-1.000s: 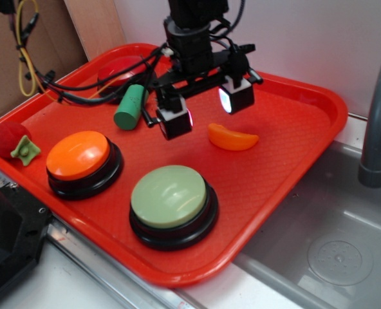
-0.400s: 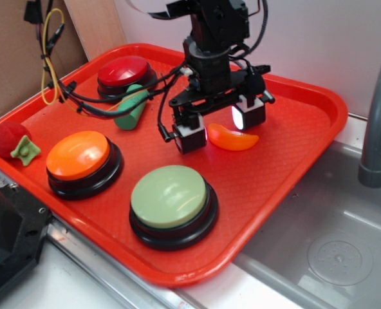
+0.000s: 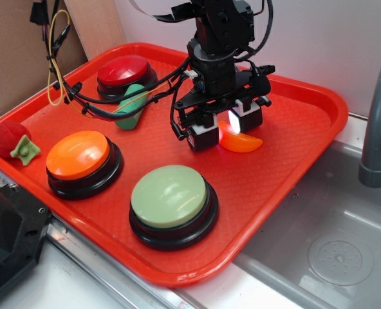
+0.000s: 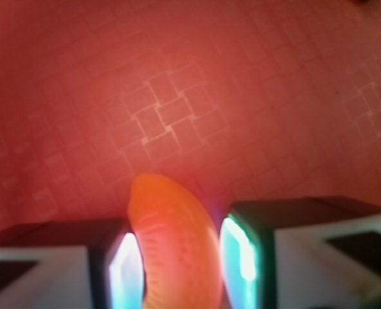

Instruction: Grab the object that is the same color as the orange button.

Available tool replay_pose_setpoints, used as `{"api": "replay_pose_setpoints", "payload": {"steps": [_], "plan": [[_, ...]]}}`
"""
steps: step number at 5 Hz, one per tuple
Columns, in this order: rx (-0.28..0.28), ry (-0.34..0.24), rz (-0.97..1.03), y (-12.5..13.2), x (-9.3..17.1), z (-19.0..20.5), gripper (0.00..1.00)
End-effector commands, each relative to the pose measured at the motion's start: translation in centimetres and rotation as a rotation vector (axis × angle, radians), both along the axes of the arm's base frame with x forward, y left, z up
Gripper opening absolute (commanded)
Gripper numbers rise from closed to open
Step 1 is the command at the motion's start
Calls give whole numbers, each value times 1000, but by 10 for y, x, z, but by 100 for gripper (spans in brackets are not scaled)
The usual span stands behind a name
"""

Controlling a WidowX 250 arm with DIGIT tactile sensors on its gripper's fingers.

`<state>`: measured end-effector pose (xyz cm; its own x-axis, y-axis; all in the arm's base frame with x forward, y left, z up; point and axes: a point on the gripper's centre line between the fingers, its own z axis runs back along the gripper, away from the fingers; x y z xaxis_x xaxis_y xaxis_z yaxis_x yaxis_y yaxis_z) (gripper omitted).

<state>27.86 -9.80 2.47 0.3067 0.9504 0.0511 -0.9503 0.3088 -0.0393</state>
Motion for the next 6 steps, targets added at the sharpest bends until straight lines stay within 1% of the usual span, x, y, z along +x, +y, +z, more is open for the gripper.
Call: {"api": "replay_pose_setpoints", "payload": {"steps": [1, 2, 3, 4, 5, 6], "plan": [[1, -38, 6, 13, 8, 10, 0], [-12, -44, -59, 22, 10, 30, 0], [-13, -79, -121, 30, 8, 60, 0], [-25, -75, -225, 41, 9, 91, 0], [-5, -76, -432, 49, 10, 121, 0], [28, -82, -683, 54, 11, 154, 0]]}}
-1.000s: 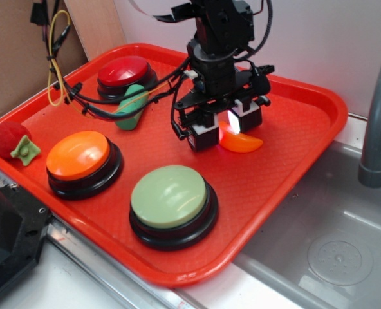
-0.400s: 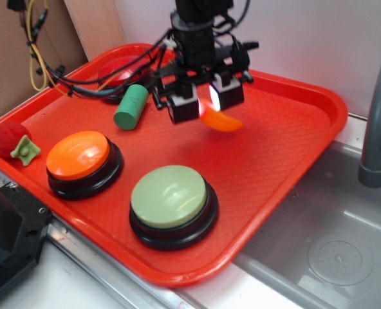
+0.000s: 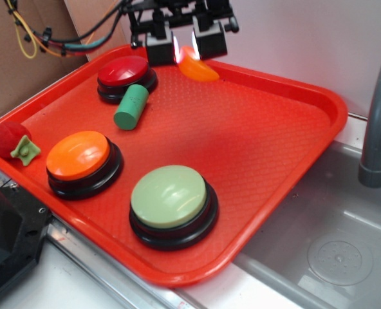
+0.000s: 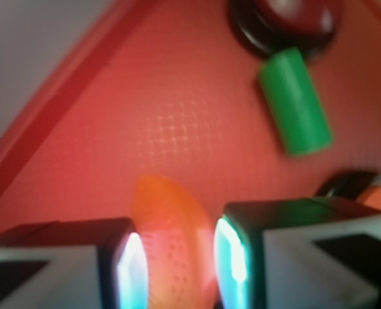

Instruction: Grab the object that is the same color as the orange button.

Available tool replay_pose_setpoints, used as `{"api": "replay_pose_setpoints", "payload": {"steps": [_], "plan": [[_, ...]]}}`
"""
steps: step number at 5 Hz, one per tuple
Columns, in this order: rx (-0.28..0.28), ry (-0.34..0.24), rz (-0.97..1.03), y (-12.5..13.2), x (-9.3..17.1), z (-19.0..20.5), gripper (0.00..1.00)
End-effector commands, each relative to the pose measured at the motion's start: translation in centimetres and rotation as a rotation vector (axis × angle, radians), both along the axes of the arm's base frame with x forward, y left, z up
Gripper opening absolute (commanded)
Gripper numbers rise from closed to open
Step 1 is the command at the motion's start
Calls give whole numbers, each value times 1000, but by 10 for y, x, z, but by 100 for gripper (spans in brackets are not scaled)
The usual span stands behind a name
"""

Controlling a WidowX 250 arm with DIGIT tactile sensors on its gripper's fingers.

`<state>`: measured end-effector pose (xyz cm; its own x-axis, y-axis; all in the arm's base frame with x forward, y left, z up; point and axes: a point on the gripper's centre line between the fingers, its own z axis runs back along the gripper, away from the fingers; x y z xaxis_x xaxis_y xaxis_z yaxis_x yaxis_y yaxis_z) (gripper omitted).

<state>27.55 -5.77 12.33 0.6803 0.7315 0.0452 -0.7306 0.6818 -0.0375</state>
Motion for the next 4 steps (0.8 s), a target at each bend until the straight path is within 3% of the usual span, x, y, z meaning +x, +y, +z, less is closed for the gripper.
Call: {"api": "replay_pose_setpoints", "payload": {"steps": [1, 2, 3, 4], "plan": [[-42, -90, -461, 19, 14, 75, 0], [-29, -96, -604, 28, 10, 98, 0], [4, -121, -600, 35, 4, 115, 0], [7, -184, -636, 36, -10, 120, 0]]}}
